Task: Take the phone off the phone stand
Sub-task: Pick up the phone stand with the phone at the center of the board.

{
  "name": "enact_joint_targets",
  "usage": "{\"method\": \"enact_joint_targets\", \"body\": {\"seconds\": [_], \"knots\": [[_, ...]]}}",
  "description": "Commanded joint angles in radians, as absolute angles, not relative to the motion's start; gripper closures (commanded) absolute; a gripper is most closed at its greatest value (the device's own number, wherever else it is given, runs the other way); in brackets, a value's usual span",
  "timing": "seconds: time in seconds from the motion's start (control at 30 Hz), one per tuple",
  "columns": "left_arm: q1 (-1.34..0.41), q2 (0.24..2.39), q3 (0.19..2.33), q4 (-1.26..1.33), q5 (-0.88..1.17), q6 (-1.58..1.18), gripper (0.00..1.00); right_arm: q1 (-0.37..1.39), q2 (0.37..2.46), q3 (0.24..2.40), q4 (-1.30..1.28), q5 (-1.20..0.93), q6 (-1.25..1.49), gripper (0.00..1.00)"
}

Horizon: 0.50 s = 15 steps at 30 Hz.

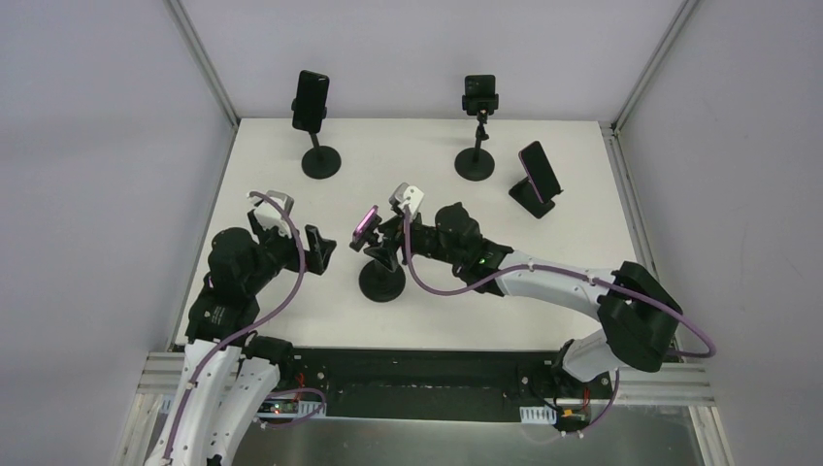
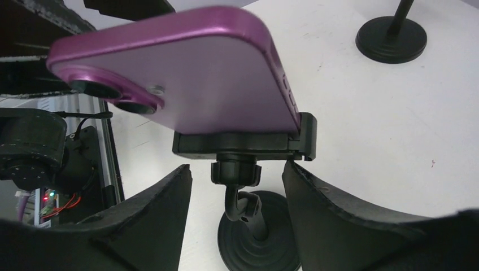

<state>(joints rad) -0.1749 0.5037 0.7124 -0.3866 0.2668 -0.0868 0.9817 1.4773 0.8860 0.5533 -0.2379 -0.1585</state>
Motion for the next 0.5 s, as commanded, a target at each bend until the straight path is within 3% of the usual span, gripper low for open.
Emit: {"method": "enact_joint_targets", "body": {"seconds": [0.0, 0.47], "knots": [[-0.164, 0.485, 0.699, -0.326, 0.337, -0.056, 0.01, 0.998, 1.502, 0.971, 0.599, -0.209, -0.228, 0.37], [-0.164, 0.468, 0.679, -0.318, 0.335, -0.045, 0.01, 1.025, 1.533, 0.988, 0.516, -0.163, -0.387, 0.45]]}}
